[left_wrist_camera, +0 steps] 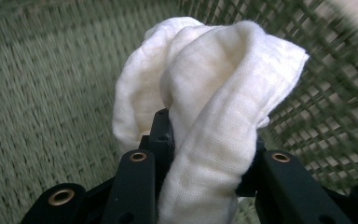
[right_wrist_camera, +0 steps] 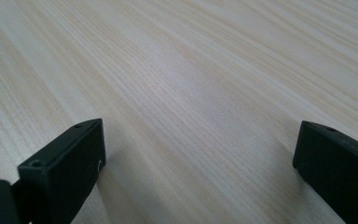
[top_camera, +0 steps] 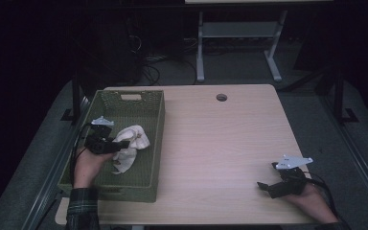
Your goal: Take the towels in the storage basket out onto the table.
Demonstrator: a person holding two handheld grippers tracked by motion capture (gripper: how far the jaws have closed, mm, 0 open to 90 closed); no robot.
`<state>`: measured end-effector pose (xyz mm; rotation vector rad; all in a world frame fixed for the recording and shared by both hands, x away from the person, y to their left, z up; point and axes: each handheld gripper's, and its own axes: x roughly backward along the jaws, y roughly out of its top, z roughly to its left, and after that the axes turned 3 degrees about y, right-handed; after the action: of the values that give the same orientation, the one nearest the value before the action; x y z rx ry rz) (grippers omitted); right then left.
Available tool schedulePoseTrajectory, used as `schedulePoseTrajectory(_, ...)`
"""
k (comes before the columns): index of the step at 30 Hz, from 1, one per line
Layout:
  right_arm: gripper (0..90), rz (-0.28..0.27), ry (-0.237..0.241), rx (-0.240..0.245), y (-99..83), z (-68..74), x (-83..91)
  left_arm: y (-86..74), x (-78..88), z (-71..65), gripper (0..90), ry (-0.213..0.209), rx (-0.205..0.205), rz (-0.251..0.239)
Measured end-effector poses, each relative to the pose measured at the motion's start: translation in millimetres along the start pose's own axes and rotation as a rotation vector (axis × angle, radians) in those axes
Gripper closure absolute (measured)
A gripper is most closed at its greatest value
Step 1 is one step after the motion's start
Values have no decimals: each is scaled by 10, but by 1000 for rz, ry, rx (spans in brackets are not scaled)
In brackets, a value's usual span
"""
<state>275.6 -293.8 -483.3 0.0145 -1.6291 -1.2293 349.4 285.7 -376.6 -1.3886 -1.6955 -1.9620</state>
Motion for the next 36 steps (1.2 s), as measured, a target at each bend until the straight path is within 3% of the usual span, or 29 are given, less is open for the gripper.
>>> schedulePoseTrajectory(7, 20, 0, 0, 0, 0, 0, 0, 65, 186, 4, 668, -66, 28, -119)
schedulePoseTrajectory(13, 20, 0, 0, 0, 0, 0, 0, 160, 335, -23, 668, -93, 14, -193)
schedulePoseTrajectory(22, 20, 0, 0, 0, 0, 0, 0, 294, 460, -114, 669, -119, -6, -252)
schedulePoseTrajectory(36, 20, 0, 0, -1, 1, 0, -1, 552, 562, -299, 669, -204, -49, -329)
